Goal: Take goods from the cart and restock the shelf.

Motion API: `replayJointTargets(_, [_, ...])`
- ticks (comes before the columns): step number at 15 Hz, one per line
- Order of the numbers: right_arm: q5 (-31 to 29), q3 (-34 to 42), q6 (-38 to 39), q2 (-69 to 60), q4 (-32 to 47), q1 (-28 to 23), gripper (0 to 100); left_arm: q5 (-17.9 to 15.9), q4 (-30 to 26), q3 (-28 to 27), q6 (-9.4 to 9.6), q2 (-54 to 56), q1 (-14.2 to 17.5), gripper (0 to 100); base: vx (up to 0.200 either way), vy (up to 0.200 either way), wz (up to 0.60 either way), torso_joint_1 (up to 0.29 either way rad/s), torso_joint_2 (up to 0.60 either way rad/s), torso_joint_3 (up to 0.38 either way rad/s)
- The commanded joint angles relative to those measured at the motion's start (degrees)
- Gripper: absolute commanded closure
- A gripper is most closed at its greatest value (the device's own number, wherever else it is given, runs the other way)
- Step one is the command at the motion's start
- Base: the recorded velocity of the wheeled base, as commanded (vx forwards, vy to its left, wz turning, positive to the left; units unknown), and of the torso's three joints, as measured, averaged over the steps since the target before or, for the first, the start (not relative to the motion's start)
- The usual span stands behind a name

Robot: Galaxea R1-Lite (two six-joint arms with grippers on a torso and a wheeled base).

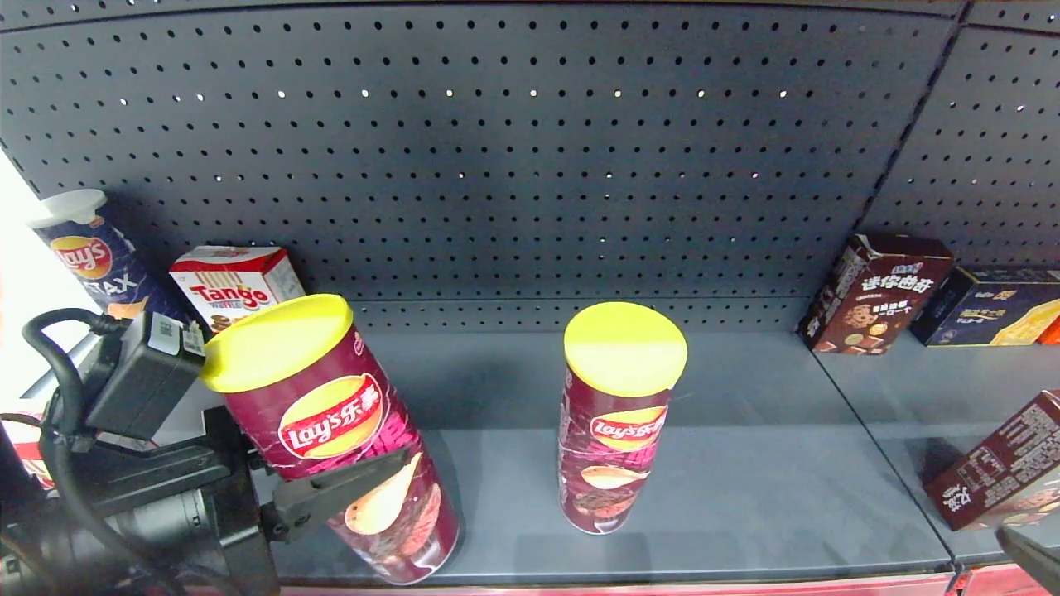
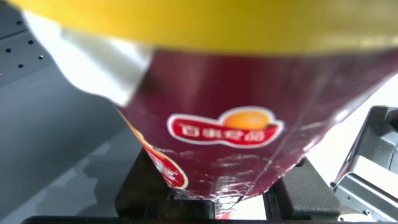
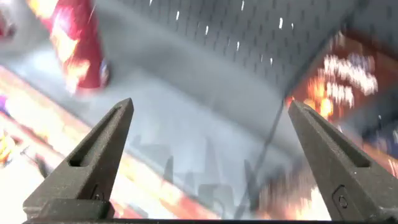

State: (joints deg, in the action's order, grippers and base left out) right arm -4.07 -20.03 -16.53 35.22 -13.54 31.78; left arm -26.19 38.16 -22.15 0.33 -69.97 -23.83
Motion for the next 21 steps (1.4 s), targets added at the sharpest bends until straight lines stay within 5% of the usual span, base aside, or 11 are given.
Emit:
replayJointTargets(1, [-0.06,6.93,0.45,-15.79,5.99,0.47,0,-0.01,-0.01,0.53,0.02,0.1,-0.07,100,0.0,0.0,0.0,0.0,0.0,0.0])
replayJointTargets(3, [-0.06,10.98,0.8,-20.37,6.07,0.04,0,-0.01,-0.01,0.62,0.02,0.28,-0.07,100,0.0,0.0,0.0,0.0,0.0,0.0])
replayJointTargets(6, [-0.5,20.03,11.78,-35.22,8.53,-0.32,0,-0.01,-0.1,0.18,0.02,0.54,-0.07,100,0.0,0.0,0.0,0.0,0.0,0.0])
replayJointTargets(7, [-0.76,18.54,13.81,-35.22,14.07,-1.19,0,-0.01,-0.1,0.18,0.02,0.54,-0.07,100,0.0,0.0,0.0,0.0,0.0,0.0])
replayJointTargets(12, [-3.75,18.01,15.83,-35.22,14.69,0.65,0,-0.09,-0.1,-0.09,0.02,0.54,-0.16,100,0.0,0.0,0.0,0.0,0.0,0.0])
replayJointTargets(16, [-4.28,18.01,16.35,-29.68,14.77,-10.86,0,-0.09,-0.1,0.09,0.11,0.28,-1.48,100,0.0,0.0,0.0,0.0,0.0,0.0])
replayJointTargets(19, [-4.28,18.01,16.35,-24.94,14.77,-27.21,0,-0.09,-0.1,0.53,0.11,0.45,-1.83,100,0.0,0.0,0.0,0.0,0.0,0.0])
replayJointTargets(21, [-3.93,18.1,16.62,-28.36,14.69,-32.22,0,-0.01,-0.19,0.7,0.11,0.54,-1.66,100,0.0,0.0,0.0,0.0,0.0,0.0])
